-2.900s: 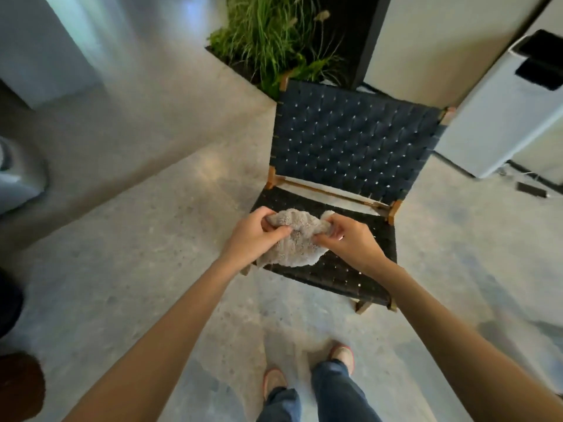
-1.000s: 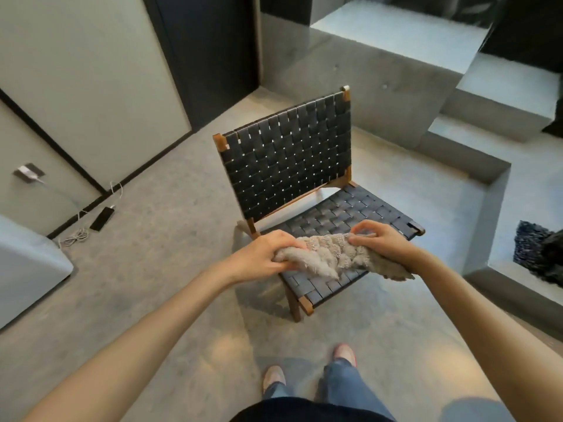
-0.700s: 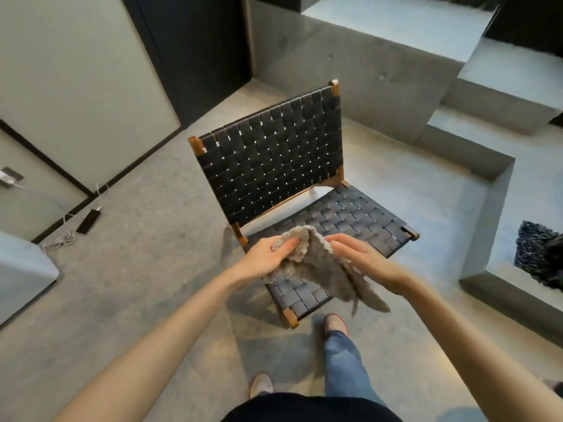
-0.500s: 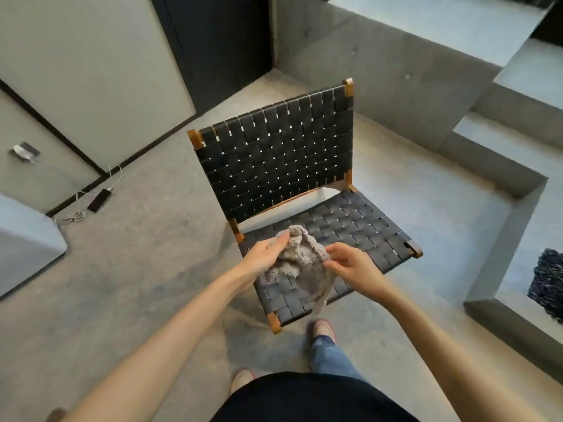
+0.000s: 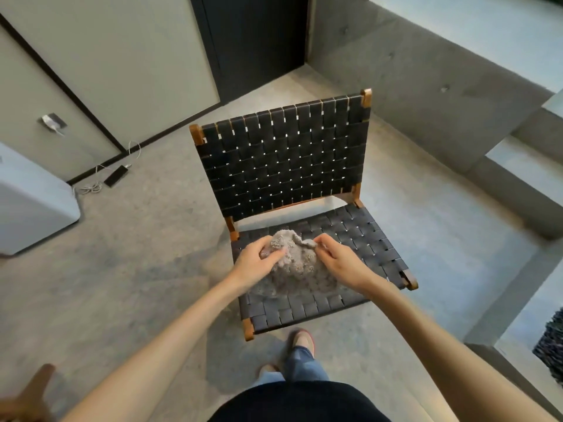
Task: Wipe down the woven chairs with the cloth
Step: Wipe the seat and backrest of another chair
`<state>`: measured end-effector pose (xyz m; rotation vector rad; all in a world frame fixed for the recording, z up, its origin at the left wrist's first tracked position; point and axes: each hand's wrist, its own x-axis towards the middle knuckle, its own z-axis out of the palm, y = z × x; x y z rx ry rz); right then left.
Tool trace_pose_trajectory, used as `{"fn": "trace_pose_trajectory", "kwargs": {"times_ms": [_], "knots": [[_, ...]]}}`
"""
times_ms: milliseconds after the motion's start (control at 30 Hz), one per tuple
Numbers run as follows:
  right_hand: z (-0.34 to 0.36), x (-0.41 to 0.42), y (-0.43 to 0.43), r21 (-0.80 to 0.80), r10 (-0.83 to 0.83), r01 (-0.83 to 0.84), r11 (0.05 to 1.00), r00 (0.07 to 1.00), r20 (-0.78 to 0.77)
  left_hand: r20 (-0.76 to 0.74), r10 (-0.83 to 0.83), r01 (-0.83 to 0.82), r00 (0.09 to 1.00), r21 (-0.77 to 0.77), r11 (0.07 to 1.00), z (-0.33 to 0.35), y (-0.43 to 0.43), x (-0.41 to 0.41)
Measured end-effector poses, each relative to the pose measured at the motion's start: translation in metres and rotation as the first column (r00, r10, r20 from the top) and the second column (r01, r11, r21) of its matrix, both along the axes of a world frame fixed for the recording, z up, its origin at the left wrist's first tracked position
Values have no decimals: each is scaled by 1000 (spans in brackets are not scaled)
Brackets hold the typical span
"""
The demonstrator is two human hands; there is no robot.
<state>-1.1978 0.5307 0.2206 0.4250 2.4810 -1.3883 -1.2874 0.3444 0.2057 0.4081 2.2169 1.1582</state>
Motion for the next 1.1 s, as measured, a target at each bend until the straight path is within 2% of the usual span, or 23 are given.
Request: {"fn": "trace_pose_trajectory", "kwargs": {"times_ms": [167,367,567,767,967,1100], "knots": [[-4,-3,5,69,90,-95,993,994,64,193,66,-73,979,27,997,1,-7,-10],[-24,1,11,348,147,-202,915,973,177,170,85,-102,982,98,990,7,-27,-15],[-43,-9,14,434,87,-173,884,974,209,132,133,-134,982,-3,991,-5,-43,-23],[-72,-37,38,418,16,-71,906,991,134,32,196,-189,980,-148,971,-49,-37,-45],[-120,-86,69,327,11,-26,945,999,48,-30,291,-292,956,-164,942,-95,-18,-78],[-146,-105,83,321,47,-37,946,999,-22,-99,305,-319,947,-198,927,-124,-11,-88]]}}
